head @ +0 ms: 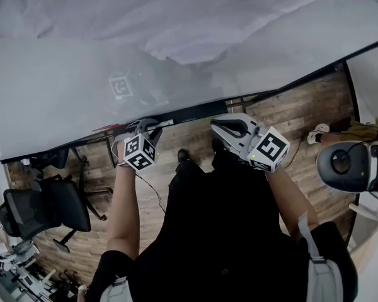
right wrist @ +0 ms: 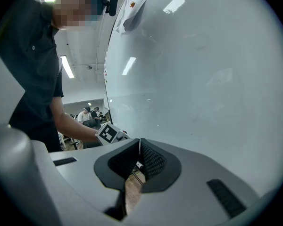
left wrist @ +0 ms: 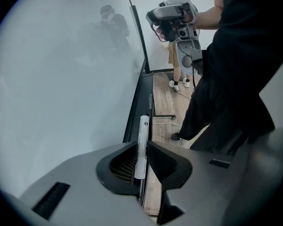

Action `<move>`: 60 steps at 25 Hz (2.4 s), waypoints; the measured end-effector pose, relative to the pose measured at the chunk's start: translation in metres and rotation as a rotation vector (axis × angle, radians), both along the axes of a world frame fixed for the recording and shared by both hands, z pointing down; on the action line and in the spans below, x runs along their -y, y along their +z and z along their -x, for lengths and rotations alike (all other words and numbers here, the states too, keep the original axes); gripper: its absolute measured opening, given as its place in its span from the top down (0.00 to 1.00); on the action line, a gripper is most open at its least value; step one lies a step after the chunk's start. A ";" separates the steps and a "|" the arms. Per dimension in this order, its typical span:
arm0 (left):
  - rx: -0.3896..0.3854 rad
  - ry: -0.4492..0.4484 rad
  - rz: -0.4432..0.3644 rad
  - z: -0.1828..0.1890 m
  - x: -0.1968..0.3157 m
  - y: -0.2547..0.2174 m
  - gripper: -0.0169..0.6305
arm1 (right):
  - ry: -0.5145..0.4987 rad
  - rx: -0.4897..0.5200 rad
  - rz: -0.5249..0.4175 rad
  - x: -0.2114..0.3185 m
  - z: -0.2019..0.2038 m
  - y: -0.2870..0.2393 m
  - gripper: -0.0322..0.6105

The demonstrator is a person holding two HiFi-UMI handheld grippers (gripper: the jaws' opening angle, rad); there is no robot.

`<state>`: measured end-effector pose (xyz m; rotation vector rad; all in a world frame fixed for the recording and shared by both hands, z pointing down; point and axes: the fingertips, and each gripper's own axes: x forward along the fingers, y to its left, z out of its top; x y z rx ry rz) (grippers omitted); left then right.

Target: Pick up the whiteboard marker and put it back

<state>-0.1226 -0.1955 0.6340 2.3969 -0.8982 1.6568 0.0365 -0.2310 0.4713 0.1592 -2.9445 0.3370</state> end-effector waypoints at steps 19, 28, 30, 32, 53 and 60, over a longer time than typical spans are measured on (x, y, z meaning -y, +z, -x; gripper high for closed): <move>-0.059 -0.039 -0.051 -0.001 -0.003 -0.020 0.83 | -0.045 -0.015 0.001 -0.006 0.004 0.003 0.92; -0.478 -0.296 -0.294 -0.004 -0.011 -0.109 0.91 | -0.166 0.016 -0.043 -0.022 0.039 -0.014 0.92; -0.555 -0.352 -0.355 -0.002 -0.015 -0.131 0.93 | -0.211 0.027 -0.061 -0.024 0.049 -0.020 0.92; -0.649 -0.436 -0.420 0.007 -0.015 -0.151 0.94 | -0.273 0.042 -0.080 -0.022 0.065 -0.025 0.92; -1.041 -0.722 -0.674 0.059 -0.131 -0.203 0.95 | -0.502 0.073 -0.087 -0.104 0.166 -0.043 0.92; -1.016 -0.675 -0.622 0.070 -0.121 -0.196 0.95 | -0.519 0.074 -0.088 -0.109 0.188 -0.041 0.92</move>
